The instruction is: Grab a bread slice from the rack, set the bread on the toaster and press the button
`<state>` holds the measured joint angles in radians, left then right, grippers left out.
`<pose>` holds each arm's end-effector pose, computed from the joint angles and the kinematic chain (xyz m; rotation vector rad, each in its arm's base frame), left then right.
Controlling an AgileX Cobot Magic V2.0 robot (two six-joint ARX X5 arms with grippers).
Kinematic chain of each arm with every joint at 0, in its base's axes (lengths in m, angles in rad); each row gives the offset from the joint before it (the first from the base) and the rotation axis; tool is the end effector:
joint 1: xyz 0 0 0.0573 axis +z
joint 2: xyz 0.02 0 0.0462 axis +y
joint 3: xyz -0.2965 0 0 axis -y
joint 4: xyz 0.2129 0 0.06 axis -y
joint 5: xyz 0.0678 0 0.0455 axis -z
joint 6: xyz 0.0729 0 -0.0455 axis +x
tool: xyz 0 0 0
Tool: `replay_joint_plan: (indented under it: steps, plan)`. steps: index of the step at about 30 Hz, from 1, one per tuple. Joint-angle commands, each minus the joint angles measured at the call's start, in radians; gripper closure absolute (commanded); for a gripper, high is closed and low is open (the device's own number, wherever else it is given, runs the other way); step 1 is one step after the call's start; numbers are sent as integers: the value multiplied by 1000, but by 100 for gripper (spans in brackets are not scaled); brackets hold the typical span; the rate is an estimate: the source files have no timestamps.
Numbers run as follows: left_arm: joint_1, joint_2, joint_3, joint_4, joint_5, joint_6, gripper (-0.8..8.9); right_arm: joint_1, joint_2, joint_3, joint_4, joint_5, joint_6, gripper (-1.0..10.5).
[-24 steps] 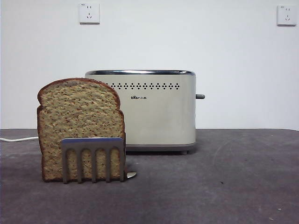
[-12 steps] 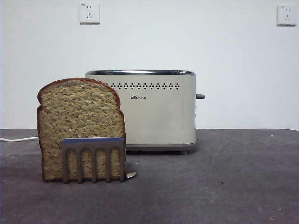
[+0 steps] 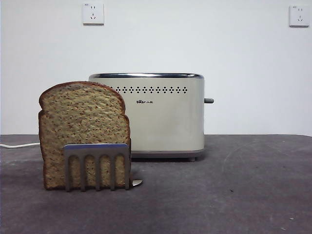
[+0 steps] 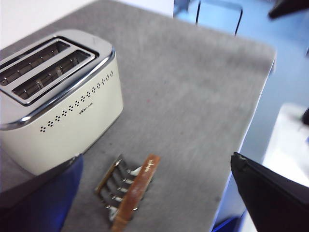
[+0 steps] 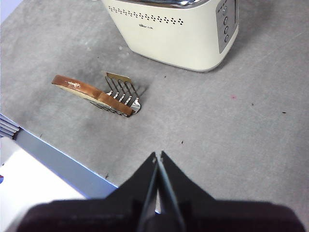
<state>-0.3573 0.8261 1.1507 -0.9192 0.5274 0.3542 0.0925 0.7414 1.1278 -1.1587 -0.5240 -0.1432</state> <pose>0.0903 -0.0729 0.3730 0.2686 0.4525 -0.9553 0.0660 0.0428 0.3482 0.0359 0.7213 0.6377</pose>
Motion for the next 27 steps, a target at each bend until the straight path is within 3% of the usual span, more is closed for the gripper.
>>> replay_joint_plan:
  steps: [1, 10, 22, 27]
  plan:
    - [-81, 92, 25, -25, -88, 121, 169, 3, 6, 1, 5, -1, -8, 958]
    - [-294, 347, 53, -58, -383, 269, 171, 3, 21, 1, 6, -2, -10, 958]
    - [-343, 571, 53, -55, -449, 327, 204, 3, 24, 1, 6, -1, -14, 958]
    - [-343, 591, 53, -58, -454, 327, 619, 3, 24, 1, 6, -2, -15, 958]
